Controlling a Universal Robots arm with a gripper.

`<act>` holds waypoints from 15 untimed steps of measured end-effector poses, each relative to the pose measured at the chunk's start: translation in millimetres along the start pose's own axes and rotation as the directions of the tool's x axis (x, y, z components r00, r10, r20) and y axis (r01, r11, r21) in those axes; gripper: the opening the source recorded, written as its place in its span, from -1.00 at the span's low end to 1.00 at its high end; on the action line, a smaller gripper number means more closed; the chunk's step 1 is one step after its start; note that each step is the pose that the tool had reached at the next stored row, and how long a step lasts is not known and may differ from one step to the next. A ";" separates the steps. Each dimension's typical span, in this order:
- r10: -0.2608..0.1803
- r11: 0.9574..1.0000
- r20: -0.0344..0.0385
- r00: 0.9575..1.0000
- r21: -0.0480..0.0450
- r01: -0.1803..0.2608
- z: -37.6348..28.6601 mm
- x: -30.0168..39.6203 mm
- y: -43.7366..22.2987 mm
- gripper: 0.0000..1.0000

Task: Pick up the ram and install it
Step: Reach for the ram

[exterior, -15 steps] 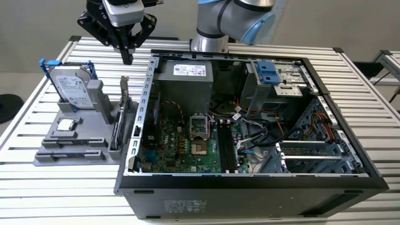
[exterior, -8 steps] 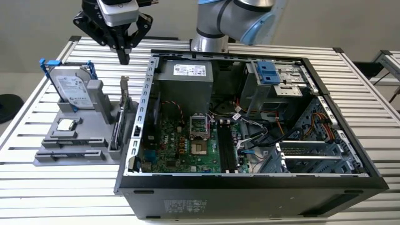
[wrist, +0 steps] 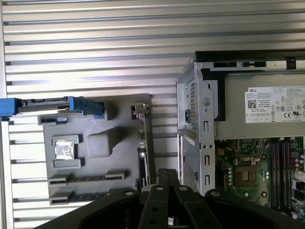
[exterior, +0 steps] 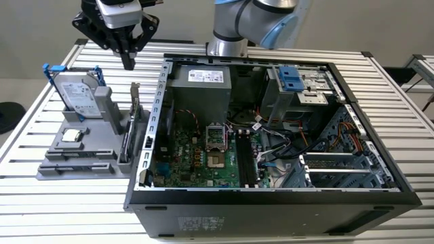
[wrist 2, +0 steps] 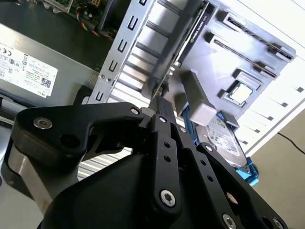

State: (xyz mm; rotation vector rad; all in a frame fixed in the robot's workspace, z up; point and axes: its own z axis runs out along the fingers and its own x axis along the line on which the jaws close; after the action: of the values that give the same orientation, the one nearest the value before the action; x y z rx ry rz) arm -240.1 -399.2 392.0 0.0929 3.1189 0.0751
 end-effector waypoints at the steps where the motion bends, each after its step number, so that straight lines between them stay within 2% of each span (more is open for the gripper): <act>1: 0.000 1.000 0.000 1.000 0.000 0.000 0.0 1.1 -0.1 -1.00; 15: 0.000 1.000 0.000 1.000 0.000 0.000 0.0 18.2 -1.1 -1.00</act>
State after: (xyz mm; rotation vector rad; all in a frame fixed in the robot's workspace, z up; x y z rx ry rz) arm -258.3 -399.2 391.6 0.0929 3.1189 0.0752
